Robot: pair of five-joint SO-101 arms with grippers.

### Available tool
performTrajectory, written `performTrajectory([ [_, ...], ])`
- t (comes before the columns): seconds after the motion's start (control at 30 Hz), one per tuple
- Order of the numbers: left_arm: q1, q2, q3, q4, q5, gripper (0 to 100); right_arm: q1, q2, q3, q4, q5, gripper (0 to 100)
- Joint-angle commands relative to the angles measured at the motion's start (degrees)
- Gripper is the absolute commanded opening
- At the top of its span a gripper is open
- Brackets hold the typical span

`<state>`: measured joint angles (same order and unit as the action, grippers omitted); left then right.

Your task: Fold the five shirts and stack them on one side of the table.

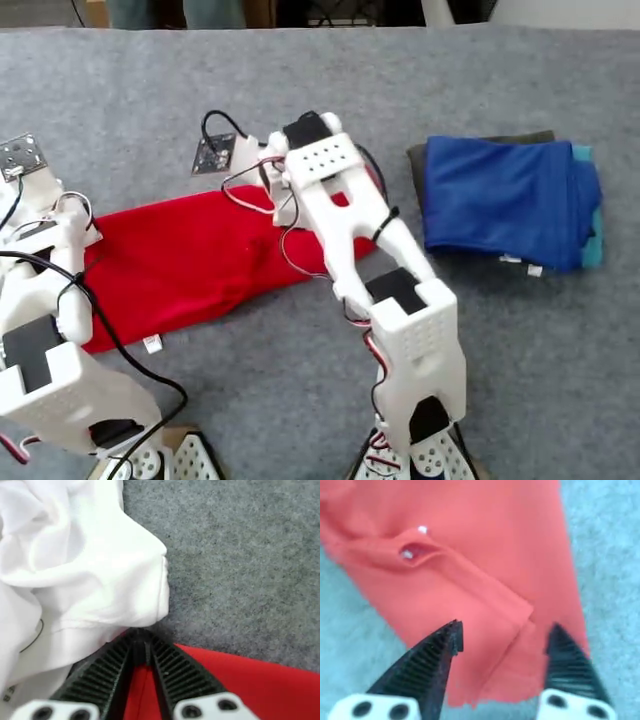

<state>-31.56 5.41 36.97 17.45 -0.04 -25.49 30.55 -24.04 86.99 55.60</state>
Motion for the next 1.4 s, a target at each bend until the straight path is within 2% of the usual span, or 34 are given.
performTrajectory([
  [0.0, -0.48, -0.97, -3.03, 0.26, -0.09, 3, 0.97, -0.66, -6.02, 7.65, 0.09, 7.7],
  [0.03, -0.48, -0.97, -3.03, 0.26, -0.09, 3, 0.79, -0.66, -6.55, 9.58, -0.35, 2.2],
  [0.07, -0.48, -0.97, -3.03, 0.26, -0.09, 3, 0.09, -0.66, -7.16, 10.9, -1.58, 1.2],
  [0.13, -0.48, -0.97, -3.03, 0.26, 0.0, 3, -0.97, -0.48, -6.9, 10.99, -4.84, 4.4],
  [0.37, -0.57, -0.97, -2.95, 0.26, 0.0, 3, -7.38, 3.56, -4.53, 3.52, -14.59, 2.1],
  [0.63, -0.66, -1.05, -2.86, 0.26, 0.0, 3, -9.76, 13.58, -5.05, -6.33, -21.01, 2.1],
  [0.77, -0.66, -1.05, -2.86, 0.26, 0.0, 3, -9.67, 14.55, -7.34, -5.54, -22.77, 1.9],
  [0.93, -0.66, -1.05, -2.95, 0.35, 0.0, 3, -8.62, 13.58, -13.49, 2.2, -22.42, 2.0],
  [1.1, -0.66, -1.05, -2.86, 0.35, 0.0, 3, -2.9, 13.67, -22.37, 9.58, -22.33, 2.1],
  [1.37, -0.66, -1.05, -2.86, 0.35, 0.0, 3, 5.01, 15.34, -24.13, 10.11, -22.33, 2.1],
])
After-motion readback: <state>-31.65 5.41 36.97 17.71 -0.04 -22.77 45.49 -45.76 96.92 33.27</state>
